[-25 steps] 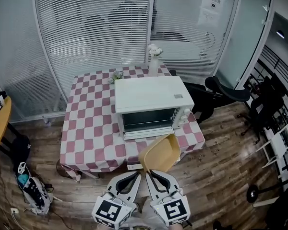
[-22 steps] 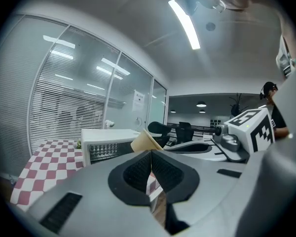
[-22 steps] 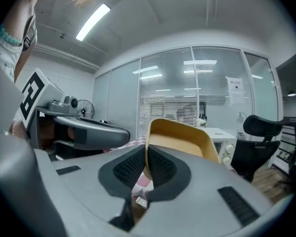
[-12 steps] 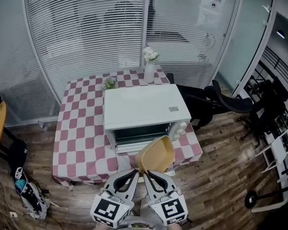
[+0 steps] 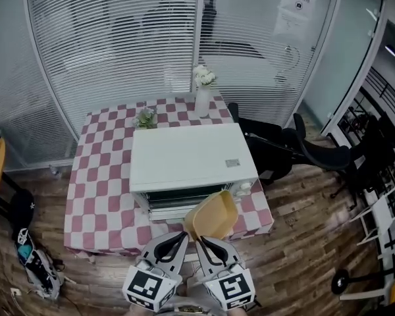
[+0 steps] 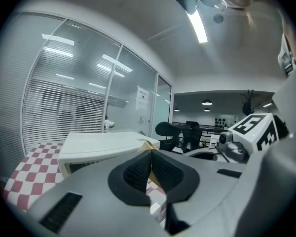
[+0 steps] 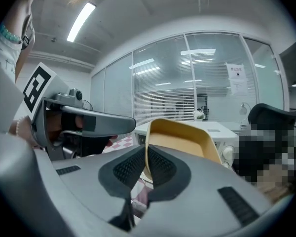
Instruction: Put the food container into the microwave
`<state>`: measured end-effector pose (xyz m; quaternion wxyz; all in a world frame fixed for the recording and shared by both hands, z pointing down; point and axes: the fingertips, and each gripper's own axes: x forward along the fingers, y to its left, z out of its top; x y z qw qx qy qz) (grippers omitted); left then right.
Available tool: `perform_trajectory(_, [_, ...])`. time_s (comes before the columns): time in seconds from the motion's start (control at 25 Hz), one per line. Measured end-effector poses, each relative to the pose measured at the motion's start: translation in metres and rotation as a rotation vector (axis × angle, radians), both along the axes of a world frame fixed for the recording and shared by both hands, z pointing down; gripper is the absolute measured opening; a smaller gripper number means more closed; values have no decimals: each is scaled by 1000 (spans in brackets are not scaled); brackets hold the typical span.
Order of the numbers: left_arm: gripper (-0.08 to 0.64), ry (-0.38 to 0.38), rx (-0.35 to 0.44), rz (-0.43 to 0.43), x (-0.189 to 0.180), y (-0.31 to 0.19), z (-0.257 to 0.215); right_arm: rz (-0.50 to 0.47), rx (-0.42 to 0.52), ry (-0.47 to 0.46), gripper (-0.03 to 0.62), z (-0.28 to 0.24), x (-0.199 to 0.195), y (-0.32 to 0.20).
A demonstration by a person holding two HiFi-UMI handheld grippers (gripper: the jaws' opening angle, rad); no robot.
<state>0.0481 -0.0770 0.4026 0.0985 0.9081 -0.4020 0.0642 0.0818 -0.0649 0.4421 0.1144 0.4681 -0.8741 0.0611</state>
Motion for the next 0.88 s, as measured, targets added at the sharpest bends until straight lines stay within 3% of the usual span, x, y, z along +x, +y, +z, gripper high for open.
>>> perform_trajectory(0.52, [12,-24,-19,-57,32,-32,12,-98,-139,13,9,44,24,-26])
perform_trajectory(0.88, [12,-31,-55,-74,21,-47,24,-142,-182,51,9,72,10,-50])
